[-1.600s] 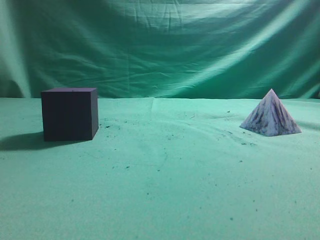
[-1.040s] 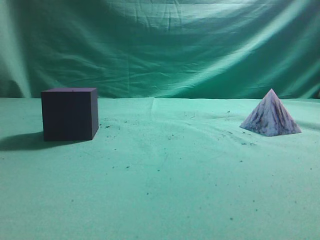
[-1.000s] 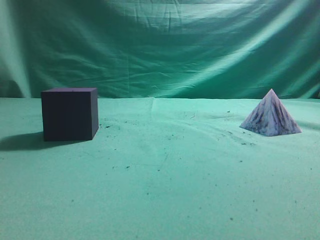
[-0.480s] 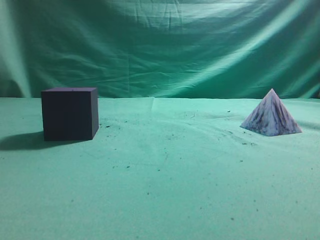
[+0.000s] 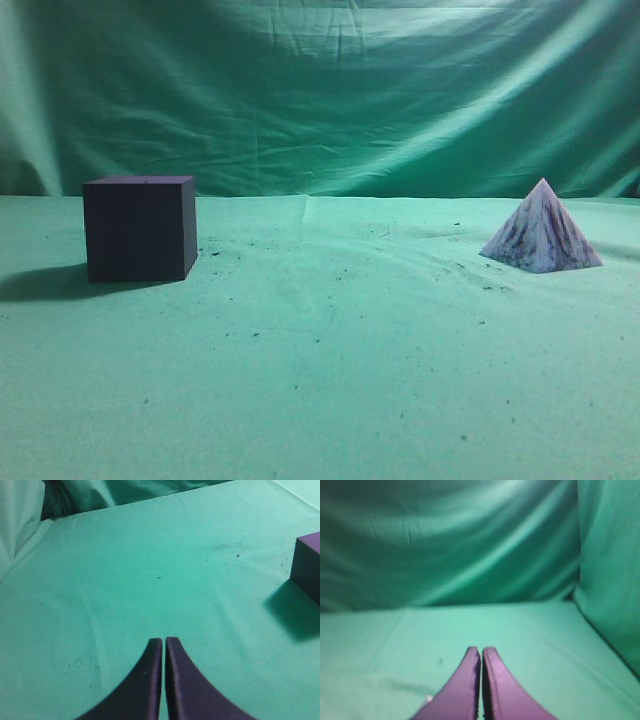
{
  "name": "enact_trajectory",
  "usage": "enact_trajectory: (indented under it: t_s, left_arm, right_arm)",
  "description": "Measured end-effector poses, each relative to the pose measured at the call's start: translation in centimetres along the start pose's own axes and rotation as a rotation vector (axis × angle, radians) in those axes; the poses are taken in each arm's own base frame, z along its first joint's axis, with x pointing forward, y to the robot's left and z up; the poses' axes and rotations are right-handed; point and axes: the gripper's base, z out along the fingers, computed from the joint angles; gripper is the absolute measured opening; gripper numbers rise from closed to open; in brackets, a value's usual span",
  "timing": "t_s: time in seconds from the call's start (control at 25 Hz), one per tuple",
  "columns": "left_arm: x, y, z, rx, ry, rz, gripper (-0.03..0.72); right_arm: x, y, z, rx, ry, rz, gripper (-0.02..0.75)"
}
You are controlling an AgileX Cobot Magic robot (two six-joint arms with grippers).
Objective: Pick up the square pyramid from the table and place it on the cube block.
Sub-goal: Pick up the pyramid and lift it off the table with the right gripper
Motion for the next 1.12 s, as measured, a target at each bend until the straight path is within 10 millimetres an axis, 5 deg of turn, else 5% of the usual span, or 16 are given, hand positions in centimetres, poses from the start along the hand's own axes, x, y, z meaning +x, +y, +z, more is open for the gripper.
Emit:
enact_trajectory:
  t_s: [0.44,0.76,0.88,1.12]
  left_arm:
    - [0.0,0.0,0.0,0.0,0.0,0.0,0.0]
    - [0.0,0.0,0.0,0.0,0.0,0.0,0.0]
    - [0.0,0.0,0.0,0.0,0.0,0.0,0.0]
    - [0.0,0.0,0.0,0.0,0.0,0.0,0.0]
  right_arm:
    - [-3.1,2.3,5.8,-0.219,0.552,-0.205,0.0]
    - [-1.6,5.2,14.1,-0.221,0.861,-0.237,0.0]
    - [-0.5,6.0,17.1,-0.226,0.922,-0.211,0.155]
    - [2.4,8.0,21.6,-0.349,1.042,-0.167,0.619]
